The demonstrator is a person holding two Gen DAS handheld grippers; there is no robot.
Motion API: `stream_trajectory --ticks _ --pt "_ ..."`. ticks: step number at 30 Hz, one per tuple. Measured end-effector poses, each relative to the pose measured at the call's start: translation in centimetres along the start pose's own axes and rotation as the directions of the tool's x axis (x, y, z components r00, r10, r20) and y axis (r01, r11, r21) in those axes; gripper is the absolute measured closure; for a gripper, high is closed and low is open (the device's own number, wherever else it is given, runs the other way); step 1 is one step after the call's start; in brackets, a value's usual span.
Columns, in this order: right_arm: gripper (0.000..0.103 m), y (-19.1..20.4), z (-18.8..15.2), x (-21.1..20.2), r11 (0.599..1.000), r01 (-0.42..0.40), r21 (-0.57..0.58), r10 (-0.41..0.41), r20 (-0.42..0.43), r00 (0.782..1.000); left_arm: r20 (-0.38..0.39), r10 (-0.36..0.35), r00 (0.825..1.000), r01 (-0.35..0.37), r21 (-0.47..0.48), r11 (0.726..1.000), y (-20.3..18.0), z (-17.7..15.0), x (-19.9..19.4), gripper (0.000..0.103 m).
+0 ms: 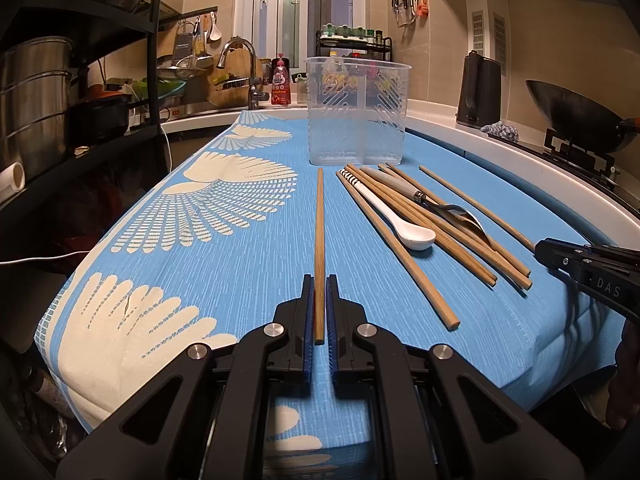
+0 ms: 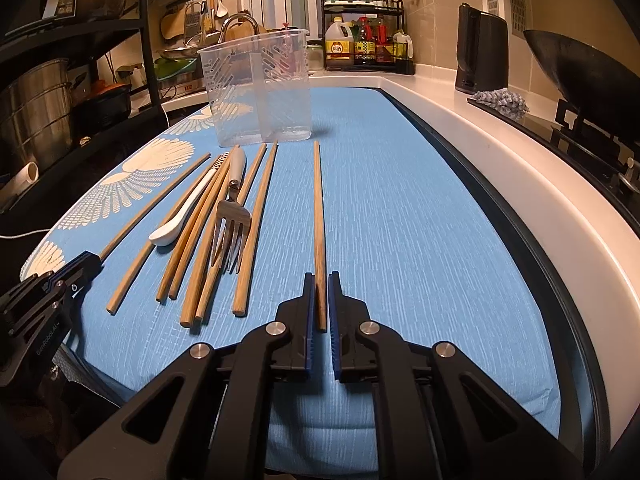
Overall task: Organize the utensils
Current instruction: 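Close the left tool on one wooden chopstick while the right tool grasps another chopstick, then lift the chopsticks with both tools and carry them toward the clear container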
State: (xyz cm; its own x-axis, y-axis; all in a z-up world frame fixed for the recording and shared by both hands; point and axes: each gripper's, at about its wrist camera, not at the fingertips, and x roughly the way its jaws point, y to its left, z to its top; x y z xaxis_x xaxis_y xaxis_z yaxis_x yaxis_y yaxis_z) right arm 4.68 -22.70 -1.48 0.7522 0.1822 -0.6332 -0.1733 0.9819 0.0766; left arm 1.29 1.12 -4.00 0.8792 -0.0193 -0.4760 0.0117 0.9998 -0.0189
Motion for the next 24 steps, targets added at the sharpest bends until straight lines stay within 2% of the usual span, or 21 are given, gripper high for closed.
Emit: stream_trajectory --ticks 24 --pt "0.098 -0.38 0.50 -0.42 0.999 -0.012 0.045 0.012 -0.003 1.000 -0.005 -0.019 1.000 0.019 0.008 1.000 -0.19 0.48 0.14 0.097"
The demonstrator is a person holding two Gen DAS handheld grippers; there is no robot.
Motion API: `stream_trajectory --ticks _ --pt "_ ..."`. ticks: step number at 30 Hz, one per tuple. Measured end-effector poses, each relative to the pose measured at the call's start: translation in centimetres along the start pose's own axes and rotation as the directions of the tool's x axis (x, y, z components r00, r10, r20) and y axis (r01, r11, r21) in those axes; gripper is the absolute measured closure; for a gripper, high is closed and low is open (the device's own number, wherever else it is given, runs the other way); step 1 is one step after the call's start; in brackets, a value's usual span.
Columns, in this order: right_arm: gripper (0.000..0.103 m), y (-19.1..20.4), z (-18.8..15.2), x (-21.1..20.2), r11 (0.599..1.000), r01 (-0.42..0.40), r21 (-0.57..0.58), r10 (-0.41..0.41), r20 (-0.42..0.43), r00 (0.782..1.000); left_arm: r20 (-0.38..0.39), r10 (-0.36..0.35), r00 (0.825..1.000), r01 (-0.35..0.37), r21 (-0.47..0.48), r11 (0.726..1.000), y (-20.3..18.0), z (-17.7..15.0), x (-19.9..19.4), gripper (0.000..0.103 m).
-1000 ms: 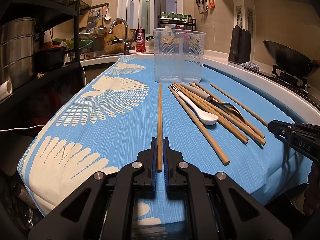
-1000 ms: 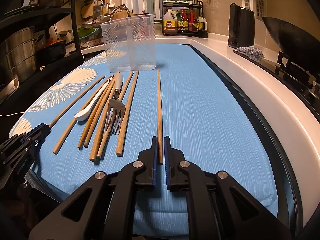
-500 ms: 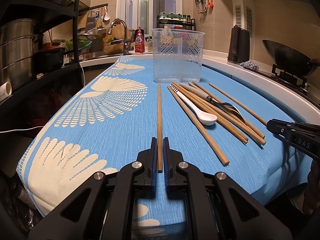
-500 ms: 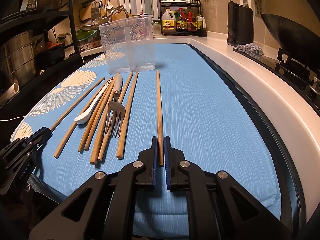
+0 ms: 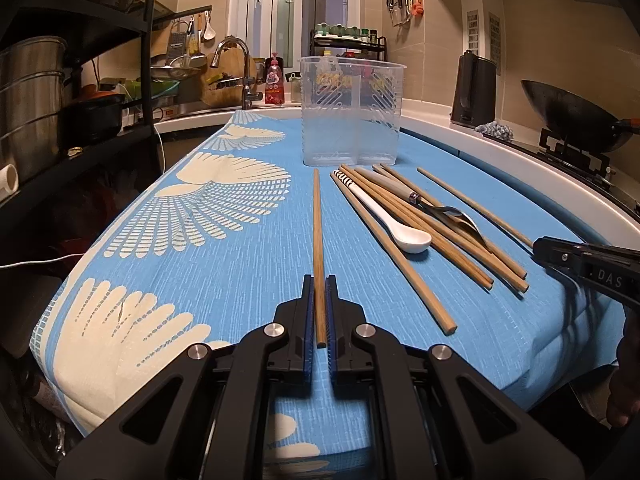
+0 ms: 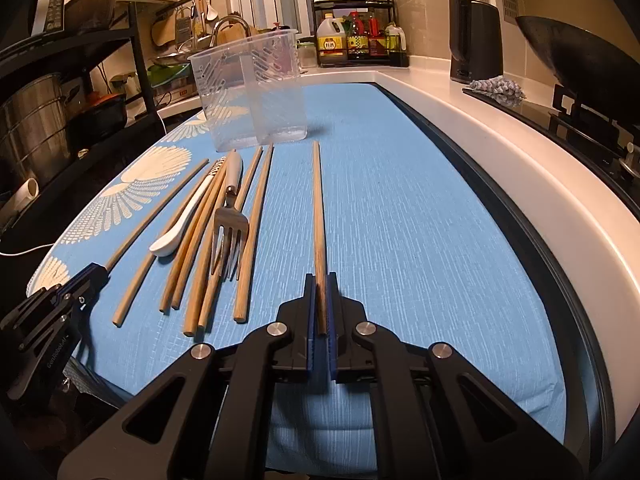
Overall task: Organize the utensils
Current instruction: 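Lift the chopsticks with both tools and carry them toward the clear container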
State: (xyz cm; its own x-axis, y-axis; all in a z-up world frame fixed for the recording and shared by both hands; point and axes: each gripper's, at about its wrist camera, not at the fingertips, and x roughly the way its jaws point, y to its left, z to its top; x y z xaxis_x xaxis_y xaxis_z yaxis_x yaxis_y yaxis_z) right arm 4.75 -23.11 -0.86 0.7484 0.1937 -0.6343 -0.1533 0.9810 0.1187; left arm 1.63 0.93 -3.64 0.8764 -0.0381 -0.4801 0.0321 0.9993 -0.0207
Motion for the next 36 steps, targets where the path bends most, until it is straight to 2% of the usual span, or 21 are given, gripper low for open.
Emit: stream_trajectory --ticks 7,18,28,36 --pt "0.098 -0.2 0.5 -2.3 1.000 0.006 -0.001 -0.006 0.037 0.999 0.042 -0.001 0.999 0.000 0.012 1.000 0.1 1.0 -1.9 0.098" --pt "0.098 -0.2 3.7 -7.0 0.999 0.023 -0.030 -0.017 0.167 0.986 0.150 -0.014 0.989 0.002 0.079 0.997 -0.1 3.6 -5.8 0.097" --pt "0.098 -0.5 6.9 -8.6 0.999 0.022 -0.039 -0.012 0.228 0.974 0.180 -0.033 0.983 0.016 0.097 0.995 0.3 7.1 -5.8 0.097" --pt "0.098 -0.6 10.7 -8.9 1.000 0.004 -0.023 0.003 0.271 0.963 0.190 -0.038 0.981 0.017 0.114 0.993 0.8 10.2 -5.4 0.098"
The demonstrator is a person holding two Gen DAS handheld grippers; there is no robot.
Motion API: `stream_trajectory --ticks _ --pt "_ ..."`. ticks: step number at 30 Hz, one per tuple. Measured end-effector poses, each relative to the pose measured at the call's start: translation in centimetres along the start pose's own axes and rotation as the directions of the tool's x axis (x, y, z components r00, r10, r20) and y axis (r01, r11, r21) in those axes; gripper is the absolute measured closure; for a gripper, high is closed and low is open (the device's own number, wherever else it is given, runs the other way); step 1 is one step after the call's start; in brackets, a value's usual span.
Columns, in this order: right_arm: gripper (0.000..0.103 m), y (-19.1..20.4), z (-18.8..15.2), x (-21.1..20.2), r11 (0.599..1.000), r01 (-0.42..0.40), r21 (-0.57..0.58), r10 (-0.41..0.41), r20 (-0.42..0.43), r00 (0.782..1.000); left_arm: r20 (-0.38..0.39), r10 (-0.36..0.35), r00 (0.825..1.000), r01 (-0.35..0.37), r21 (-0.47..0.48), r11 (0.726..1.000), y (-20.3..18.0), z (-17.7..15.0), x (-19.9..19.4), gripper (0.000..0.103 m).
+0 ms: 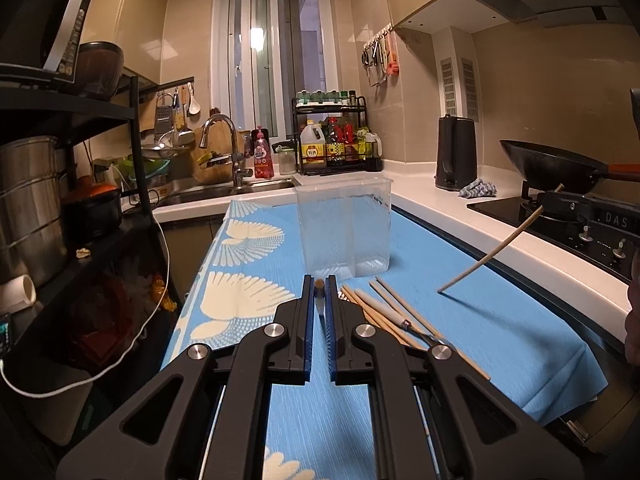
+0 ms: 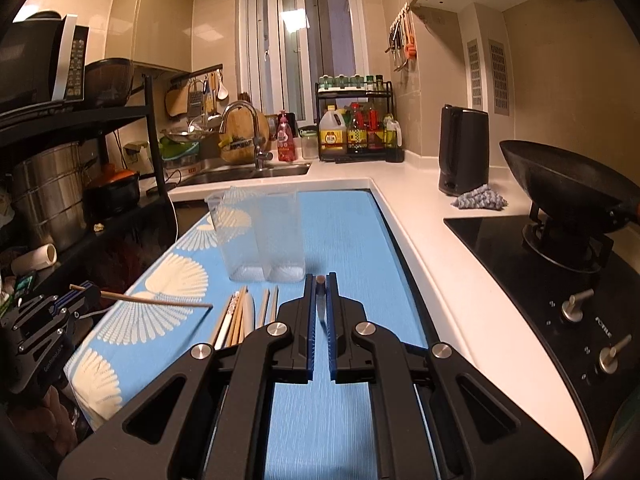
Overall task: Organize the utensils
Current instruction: 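Lift the chopsticks with both tools and carry them toward the clear container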
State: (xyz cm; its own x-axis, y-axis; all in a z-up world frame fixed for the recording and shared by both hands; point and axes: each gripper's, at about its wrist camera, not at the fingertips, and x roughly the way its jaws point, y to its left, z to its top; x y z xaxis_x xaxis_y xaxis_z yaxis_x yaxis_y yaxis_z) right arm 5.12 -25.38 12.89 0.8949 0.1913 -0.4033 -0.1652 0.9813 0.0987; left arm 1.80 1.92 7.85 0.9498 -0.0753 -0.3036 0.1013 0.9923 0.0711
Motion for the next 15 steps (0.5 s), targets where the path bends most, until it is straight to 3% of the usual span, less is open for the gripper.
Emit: stream_trajectory --ticks 15 --pt "0.098 1.8 6.4 2.1 0.997 -0.065 -0.031 0.065 0.005 0.998 -0.027 -0.080 0.996 0.078 -0.083 0.993 3.7 7.8 2.9 0.097"
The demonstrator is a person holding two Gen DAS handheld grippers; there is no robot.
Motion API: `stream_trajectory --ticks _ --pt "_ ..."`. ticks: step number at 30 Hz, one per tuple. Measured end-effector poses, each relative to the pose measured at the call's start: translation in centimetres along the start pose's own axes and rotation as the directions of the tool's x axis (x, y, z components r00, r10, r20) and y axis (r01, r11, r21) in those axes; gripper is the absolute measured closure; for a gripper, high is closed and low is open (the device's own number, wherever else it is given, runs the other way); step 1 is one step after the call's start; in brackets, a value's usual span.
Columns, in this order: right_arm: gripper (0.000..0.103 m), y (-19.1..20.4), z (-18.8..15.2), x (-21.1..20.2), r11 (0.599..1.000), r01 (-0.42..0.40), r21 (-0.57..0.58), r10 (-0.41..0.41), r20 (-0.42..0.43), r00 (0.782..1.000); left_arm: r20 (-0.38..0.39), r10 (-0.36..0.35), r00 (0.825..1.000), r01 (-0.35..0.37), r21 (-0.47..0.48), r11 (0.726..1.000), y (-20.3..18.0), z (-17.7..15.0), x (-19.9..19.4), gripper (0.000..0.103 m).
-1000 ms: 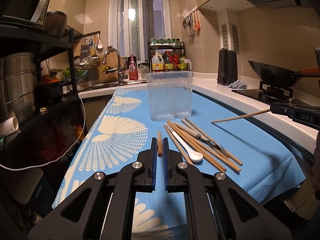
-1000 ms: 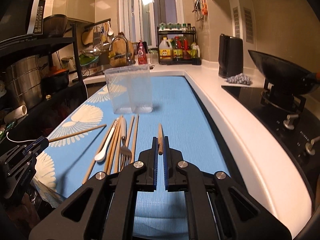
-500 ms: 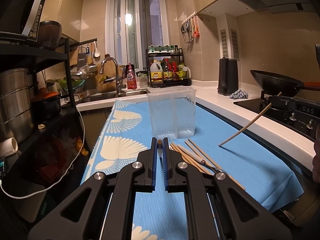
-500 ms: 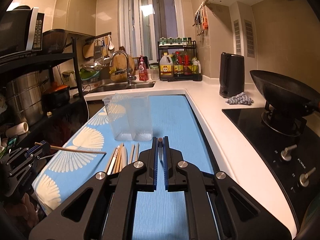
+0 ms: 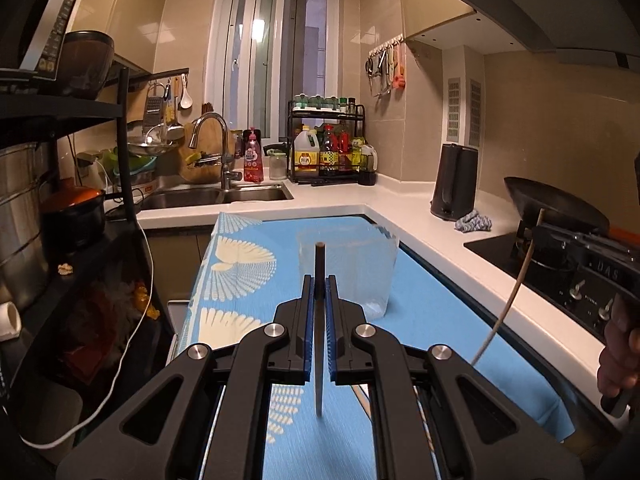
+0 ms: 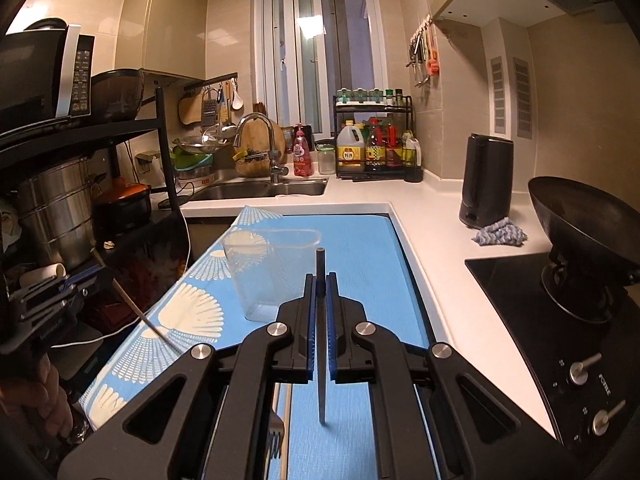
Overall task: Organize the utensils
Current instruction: 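Lift the chopsticks with both tools and carry them toward the clear container, then lower both chopsticks into the clear container and open both tools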
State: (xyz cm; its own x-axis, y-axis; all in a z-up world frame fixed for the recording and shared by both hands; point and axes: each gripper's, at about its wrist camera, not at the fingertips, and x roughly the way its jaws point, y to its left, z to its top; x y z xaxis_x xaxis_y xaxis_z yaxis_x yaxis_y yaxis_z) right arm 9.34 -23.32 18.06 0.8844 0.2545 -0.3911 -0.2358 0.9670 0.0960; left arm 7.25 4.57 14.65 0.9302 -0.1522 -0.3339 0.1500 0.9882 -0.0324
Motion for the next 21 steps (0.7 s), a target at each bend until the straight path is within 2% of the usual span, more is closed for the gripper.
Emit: stream_trajectory --ticks 9,16,21 --pt "0.098 0.5 5.3 1.4 0.999 -0.040 -0.004 0.040 0.041 0.998 -0.041 -0.067 0.997 0.065 -0.055 0.996 1.7 5.5 2.9 0.098" --pt "0.098 1.2 11.9 3.1 0.997 -0.074 -0.020 0.076 0.121 0.990 0.029 -0.085 0.996 0.087 -0.073 0.994 2.0 11.4 5.4 0.098" --pt "0.098 1.7 16.0 4.6 0.995 -0.094 -0.014 0.095 0.182 0.979 0.108 -0.092 0.990 0.101 -0.083 0.991 1.7 16.1 7.0 0.098"
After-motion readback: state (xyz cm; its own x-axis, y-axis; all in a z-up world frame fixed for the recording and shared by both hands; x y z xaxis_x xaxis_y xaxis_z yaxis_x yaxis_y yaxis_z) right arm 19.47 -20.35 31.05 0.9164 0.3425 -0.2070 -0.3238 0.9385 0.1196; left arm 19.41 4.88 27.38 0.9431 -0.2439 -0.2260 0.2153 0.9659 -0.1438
